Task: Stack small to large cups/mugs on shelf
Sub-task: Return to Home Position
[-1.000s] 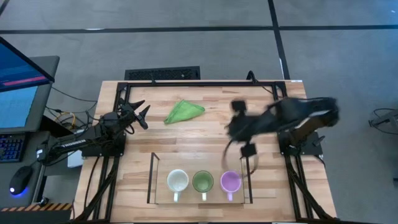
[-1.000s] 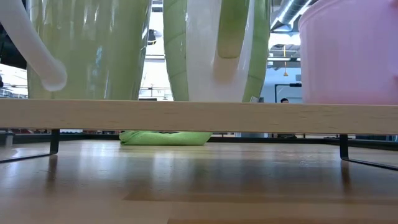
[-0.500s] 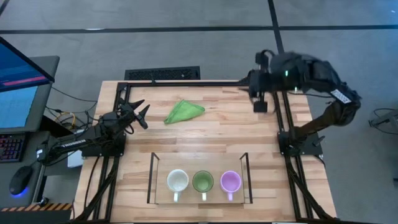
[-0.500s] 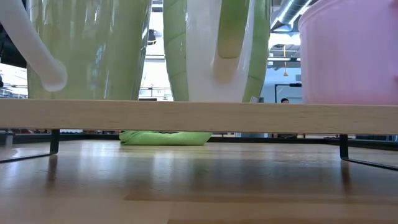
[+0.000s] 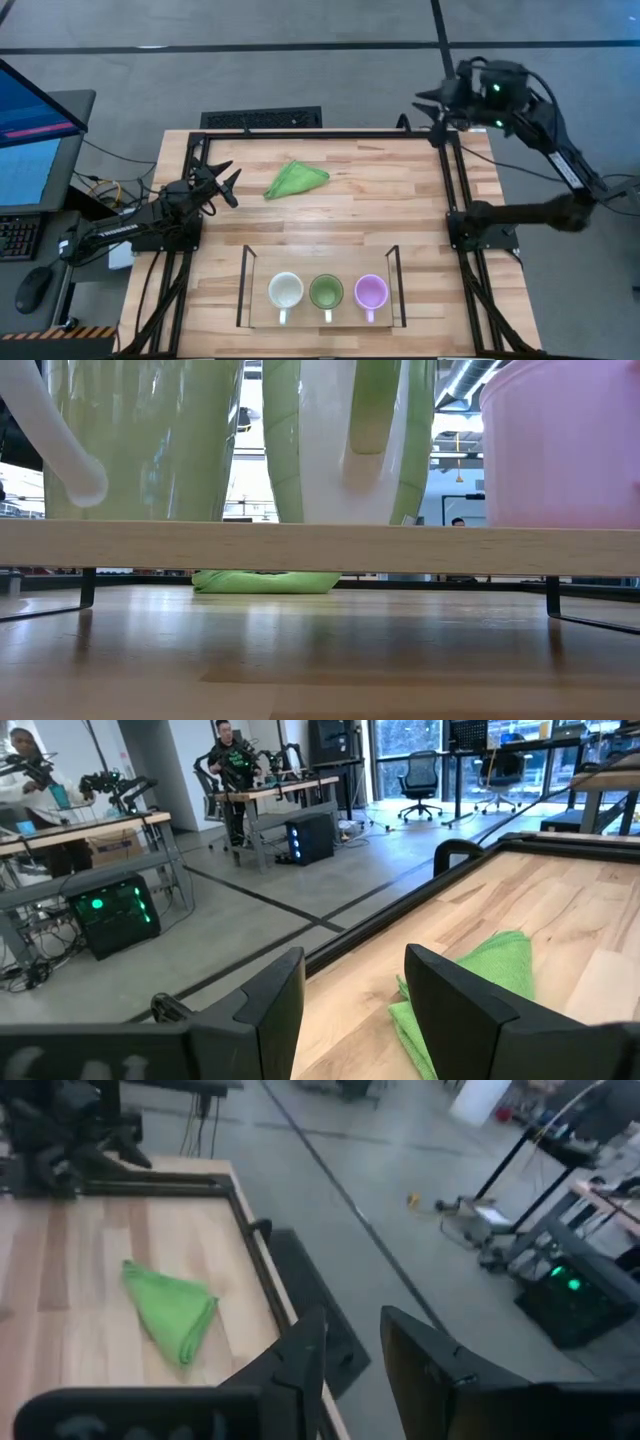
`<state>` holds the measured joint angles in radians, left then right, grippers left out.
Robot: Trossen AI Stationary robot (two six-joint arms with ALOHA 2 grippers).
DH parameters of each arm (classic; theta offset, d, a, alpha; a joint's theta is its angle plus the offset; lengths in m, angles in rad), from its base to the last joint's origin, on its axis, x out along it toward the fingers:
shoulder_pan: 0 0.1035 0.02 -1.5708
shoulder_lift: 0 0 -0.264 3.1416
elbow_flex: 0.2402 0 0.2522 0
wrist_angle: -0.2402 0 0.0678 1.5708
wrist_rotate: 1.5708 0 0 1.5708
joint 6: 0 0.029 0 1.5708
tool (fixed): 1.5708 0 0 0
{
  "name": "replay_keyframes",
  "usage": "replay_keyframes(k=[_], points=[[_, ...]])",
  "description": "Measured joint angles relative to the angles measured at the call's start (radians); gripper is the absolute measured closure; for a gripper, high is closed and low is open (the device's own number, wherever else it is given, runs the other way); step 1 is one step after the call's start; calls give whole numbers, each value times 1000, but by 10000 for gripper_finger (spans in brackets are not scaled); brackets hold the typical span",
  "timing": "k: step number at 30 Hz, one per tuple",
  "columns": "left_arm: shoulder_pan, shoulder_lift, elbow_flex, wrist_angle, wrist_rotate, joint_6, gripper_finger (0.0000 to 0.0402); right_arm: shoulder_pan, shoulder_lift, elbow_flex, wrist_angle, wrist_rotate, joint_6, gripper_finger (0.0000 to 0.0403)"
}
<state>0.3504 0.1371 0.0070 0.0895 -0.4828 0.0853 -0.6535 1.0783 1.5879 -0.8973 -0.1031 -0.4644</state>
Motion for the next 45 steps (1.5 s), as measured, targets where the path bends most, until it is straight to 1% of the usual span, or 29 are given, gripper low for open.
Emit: replay_keyframes(k=[3, 8, 11, 14, 16, 19, 24, 28, 31, 34, 38, 41, 45], points=[[0, 0, 0, 0, 0, 0, 235, -53, -129, -158, 109, -55, 0, 280], [0, 0, 0, 0, 0, -9, 235, -99, -338, -441, 345, -124, 49, 280], [0, 0, 0, 0, 0, -13, 235, -117, -448, -623, 491, -133, 71, 280], [0, 0, 0, 0, 0, -19, 235, -128, -553, -777, 624, -132, 105, 280], [0, 0, 0, 0, 0, -22, 235, -135, -616, -866, 680, -133, 116, 280], [0, 0, 0, 0, 0, -24, 235, -145, -709, -975, 706, -134, 133, 280], [0, 0, 0, 0, 1, 0, 235, -157, -851, -1109, 735, -133, 163, 280], [0, 0, 0, 20, 1, -1, 235, -177, -948, -1179, 753, -128, 198, 280], [0, 0, 0, 27, 1, -1, 235, -198, -1019, -1226, 761, -82, 223, 280], [0, 0, 0, 29, 1, -10, 235, -219, -1080, -1270, 764, -64, 243, 280], [0, 0, 0, 31, 1, -17, 235, -249, -1062, -1302, 775, -24, 272, 280], [0, 0, 0, 34, 0, -10, 235, -269, -1076, -1344, 802, -24, 274, 280], [0, 0, 0, 33, -1, -11, 235, -293, -1077, -1407, 879, -25, 284, 280]])
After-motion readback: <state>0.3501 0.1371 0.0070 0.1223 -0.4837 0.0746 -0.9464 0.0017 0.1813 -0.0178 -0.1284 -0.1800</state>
